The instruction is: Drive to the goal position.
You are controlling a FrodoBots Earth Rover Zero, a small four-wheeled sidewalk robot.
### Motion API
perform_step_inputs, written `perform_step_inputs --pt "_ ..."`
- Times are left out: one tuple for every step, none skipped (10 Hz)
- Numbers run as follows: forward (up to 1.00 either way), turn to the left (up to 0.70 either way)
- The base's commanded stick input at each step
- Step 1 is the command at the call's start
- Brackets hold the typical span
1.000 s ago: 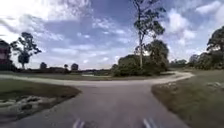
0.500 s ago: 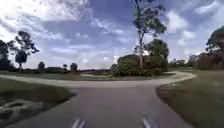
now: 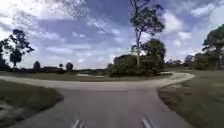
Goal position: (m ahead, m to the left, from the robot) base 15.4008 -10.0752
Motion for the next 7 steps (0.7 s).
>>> perform_step_inputs --pt "0.69 0.03" --pt "0.69 0.03" --pt "0.69 0.03" --pt "0.69 0.03" --pt "0.69 0.03" --pt "0.69 0.03" --pt "0.69 0.03"
